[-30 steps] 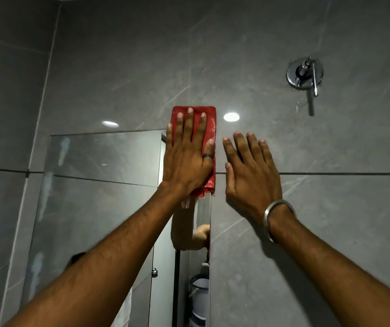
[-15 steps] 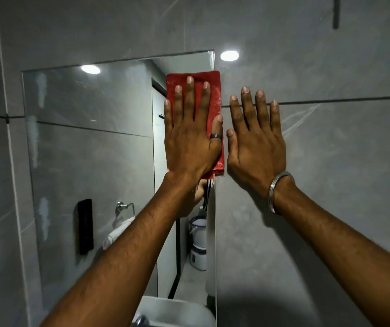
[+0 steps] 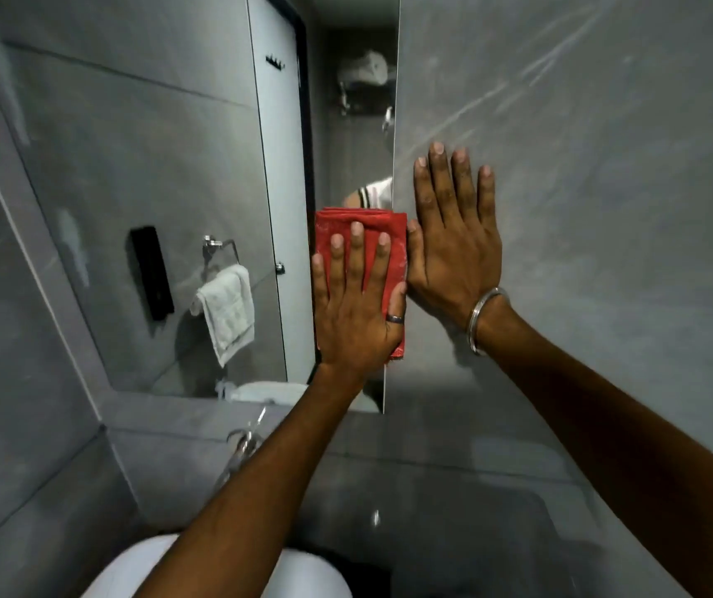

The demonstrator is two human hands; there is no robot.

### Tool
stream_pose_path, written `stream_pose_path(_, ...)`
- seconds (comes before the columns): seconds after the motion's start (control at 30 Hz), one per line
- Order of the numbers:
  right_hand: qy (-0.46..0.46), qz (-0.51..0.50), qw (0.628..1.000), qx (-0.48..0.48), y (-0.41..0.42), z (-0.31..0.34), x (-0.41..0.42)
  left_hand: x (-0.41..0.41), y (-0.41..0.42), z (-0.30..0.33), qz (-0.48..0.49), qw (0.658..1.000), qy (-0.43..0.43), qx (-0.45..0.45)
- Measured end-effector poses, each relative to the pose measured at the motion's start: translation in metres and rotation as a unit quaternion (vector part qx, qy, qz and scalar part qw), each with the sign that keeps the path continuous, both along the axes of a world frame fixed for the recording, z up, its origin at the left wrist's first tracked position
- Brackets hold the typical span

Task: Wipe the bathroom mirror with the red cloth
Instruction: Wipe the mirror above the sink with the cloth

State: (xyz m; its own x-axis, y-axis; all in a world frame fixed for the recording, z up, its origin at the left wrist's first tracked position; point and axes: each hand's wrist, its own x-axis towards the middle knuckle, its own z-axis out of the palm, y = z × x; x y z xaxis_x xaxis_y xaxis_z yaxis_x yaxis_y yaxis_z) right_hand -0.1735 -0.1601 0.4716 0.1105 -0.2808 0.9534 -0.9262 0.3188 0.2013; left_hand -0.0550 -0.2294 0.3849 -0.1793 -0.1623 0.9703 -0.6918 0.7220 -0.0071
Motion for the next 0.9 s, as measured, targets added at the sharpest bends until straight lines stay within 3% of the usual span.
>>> stream_pose_path(0.27, 0.018, 0.018, 1.0, 0.015, 0.007, -0.111, -0.01, 0.009, 0.007, -0.13, -0.017, 0.999, -0.021, 0.04)
stream_pose_path(0.47, -0.001, 0.034, 0.998, 0.06, 0.024, -0.115, -0.005, 0.016, 0.013, -0.131, -0.026, 0.997, -0.034, 0.066)
stream_pose_path(0.57, -0.006, 0.03, 0.998, 0.063, 0.037, -0.078, -0.007, 0.01, 0.01, -0.083, -0.013, 0.996, -0.022, 0.09)
stream_pose_path(0.9, -0.027, 0.008, 1.0, 0.004, 0.05, 0.155, -0.009, -0.007, -0.002, 0.248, -0.001, 0.998, 0.06, -0.006)
